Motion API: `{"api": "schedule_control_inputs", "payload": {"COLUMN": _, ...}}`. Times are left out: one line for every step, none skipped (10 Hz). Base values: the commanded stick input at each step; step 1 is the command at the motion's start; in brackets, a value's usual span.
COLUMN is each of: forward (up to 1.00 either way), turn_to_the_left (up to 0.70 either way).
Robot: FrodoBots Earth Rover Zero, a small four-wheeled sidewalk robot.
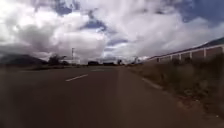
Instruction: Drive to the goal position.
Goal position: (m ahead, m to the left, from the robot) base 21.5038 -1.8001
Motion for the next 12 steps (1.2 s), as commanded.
{"api": "schedule_control_inputs", "payload": {"forward": 0.7, "turn_to_the_left": 0.03}}
{"api": "schedule_control_inputs", "payload": {"forward": 0.7, "turn_to_the_left": 0.03}}
{"api": "schedule_control_inputs", "payload": {"forward": 0.7, "turn_to_the_left": 0.03}}
{"api": "schedule_control_inputs", "payload": {"forward": 0.7, "turn_to_the_left": 0.03}}
{"api": "schedule_control_inputs", "payload": {"forward": 0.7, "turn_to_the_left": 0.03}}
{"api": "schedule_control_inputs", "payload": {"forward": 0.7, "turn_to_the_left": 0.03}}
{"api": "schedule_control_inputs", "payload": {"forward": 0.7, "turn_to_the_left": 0.03}}
{"api": "schedule_control_inputs", "payload": {"forward": 0.7, "turn_to_the_left": 0.03}}
{"api": "schedule_control_inputs", "payload": {"forward": 0.7, "turn_to_the_left": 0.03}}
{"api": "schedule_control_inputs", "payload": {"forward": 0.7, "turn_to_the_left": 0.03}}
{"api": "schedule_control_inputs", "payload": {"forward": 0.7, "turn_to_the_left": 0.03}}
{"api": "schedule_control_inputs", "payload": {"forward": 0.7, "turn_to_the_left": 0.03}}
